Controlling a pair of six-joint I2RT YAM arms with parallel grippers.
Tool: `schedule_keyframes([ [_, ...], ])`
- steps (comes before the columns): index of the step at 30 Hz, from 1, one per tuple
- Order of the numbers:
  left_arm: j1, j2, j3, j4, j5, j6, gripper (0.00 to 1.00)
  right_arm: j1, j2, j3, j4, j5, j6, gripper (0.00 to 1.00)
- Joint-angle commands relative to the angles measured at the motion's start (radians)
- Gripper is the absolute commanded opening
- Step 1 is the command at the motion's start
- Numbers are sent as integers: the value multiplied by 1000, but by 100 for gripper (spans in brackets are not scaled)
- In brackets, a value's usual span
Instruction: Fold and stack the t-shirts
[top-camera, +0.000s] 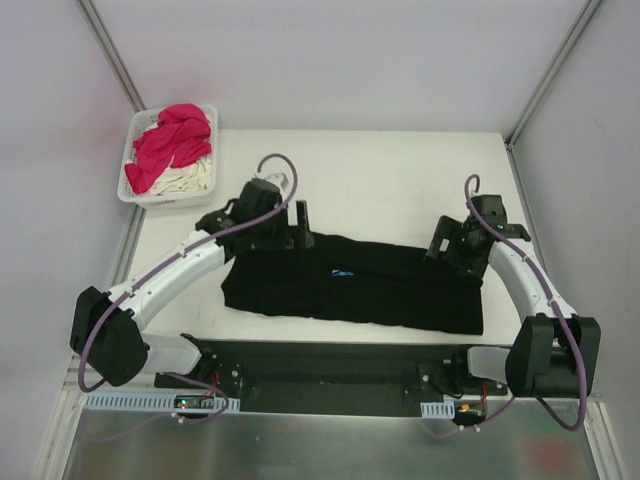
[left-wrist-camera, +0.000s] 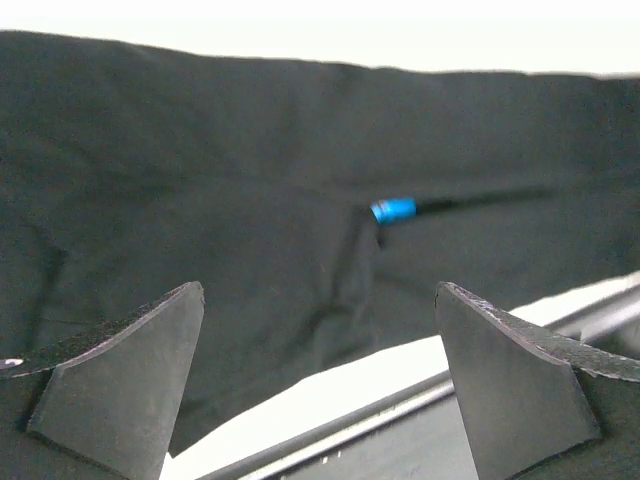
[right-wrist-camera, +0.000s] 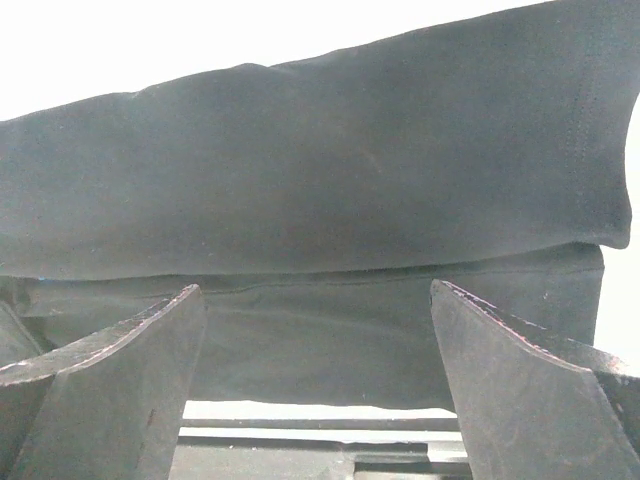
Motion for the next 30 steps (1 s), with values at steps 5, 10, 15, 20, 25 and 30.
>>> schedule_keyframes([
  [5, 141, 230, 179, -118, -61, -195, 99, -8, -75, -10, -31, 55, 39, 96],
  [10, 141, 324, 173, -115, -59, -416, 99, -11, -8, -24, -4, 23, 18, 96],
  [15, 141, 374, 136, -101, -86, -521, 99, -11, 46, -68, 68, -2, 2, 96],
  [20, 153, 423, 104, -46, -121, -512, 99, -14, 150, -84, 142, 15, -9, 96],
  [25, 174, 463, 78, -43, -144, -515, 99, -16, 231, -84, 196, 6, 17, 96],
  [30, 187, 489, 23, -29, -138, -532, 99, -43, 281, -90, 210, 29, 31, 96],
])
